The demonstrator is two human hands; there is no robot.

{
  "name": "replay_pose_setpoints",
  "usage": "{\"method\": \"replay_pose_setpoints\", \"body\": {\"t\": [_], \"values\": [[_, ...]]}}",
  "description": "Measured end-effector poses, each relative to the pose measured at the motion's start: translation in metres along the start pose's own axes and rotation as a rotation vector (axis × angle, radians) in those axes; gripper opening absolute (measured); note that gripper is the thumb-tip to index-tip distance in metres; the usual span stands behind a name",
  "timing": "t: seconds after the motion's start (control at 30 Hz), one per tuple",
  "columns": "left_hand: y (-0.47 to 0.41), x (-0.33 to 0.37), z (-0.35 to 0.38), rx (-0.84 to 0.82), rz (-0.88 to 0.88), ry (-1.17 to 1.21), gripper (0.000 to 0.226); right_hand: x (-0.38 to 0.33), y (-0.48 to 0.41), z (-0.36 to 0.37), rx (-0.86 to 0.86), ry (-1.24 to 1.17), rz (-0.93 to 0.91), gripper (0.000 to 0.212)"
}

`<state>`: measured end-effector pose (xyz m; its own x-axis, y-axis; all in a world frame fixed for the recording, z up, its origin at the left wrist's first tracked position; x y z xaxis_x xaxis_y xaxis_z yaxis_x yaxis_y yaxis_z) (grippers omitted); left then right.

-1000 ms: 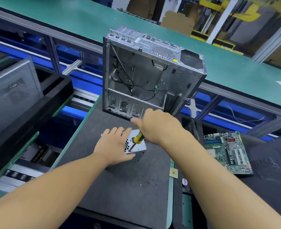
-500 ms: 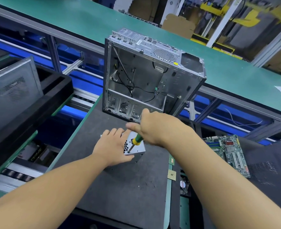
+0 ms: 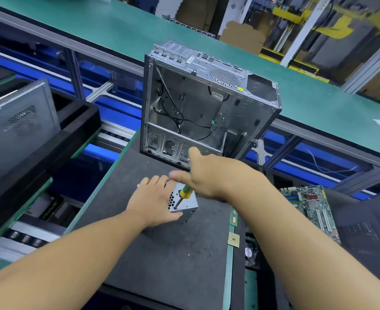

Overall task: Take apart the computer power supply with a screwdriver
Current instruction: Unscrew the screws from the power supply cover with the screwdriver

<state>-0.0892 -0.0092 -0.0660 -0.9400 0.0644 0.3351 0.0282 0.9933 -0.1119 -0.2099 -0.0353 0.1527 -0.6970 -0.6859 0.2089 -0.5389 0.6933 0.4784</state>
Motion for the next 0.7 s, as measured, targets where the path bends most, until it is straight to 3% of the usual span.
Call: {"method": "replay_pose_setpoints", "body": {"t": [0.1, 0.17, 0.33, 0.4, 0.47, 0.5, 0.57, 0.7], "values": [[0.0010, -0.0004, -0.0014, 0.011, -0.013, -0.005, 0.090, -0.0022, -0.0021, 0.0001, 0.044, 0.187, -0.003, 0.027], [0.0009, 0.0005, -0.0019, 0.022, 0.000, -0.008, 0.088, -0.0014, -0.0028, 0.0011, 0.069, 0.138, -0.063, 0.012], [0.0010, 0.0012, -0.0016, 0.073, 0.039, 0.011, 0.076, 0.0049, 0.0005, -0.0032, -0.015, 0.015, -0.208, 0.013], [0.0009, 0.0010, -0.0013, 0.055, 0.034, 0.007, 0.076, 0.0027, -0.0017, -0.0005, -0.005, -0.011, -0.132, 0.010], [0.0006, -0.0001, 0.0003, 0.024, 0.019, -0.008, 0.081, 0.0000, -0.0019, 0.0007, -0.010, -0.009, -0.002, 0.026], [0.0005, -0.0009, 0.0008, 0.027, 0.017, -0.010, 0.084, -0.0014, -0.0026, 0.0010, -0.003, 0.032, 0.035, 0.023], [0.0014, 0.0002, -0.0002, 0.050, 0.023, -0.003, 0.088, -0.0032, -0.0037, 0.0034, 0.052, 0.165, 0.007, 0.015], [0.0012, 0.0007, 0.0002, 0.042, 0.014, -0.013, 0.094, 0.0053, -0.0053, 0.0056, 0.111, 0.094, -0.074, 0.013]]}}
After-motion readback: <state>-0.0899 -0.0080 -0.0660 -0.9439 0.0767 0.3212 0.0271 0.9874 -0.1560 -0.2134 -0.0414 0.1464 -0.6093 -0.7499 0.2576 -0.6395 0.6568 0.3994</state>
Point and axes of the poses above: each hand's wrist, its own y-axis away from the middle knuckle, its own z-axis out of the palm, x = y × z, the point moved 1 cm from there along -y, towards the middle knuckle, and after that the axes turned 15 degrees about y, right-handed, at the moved point
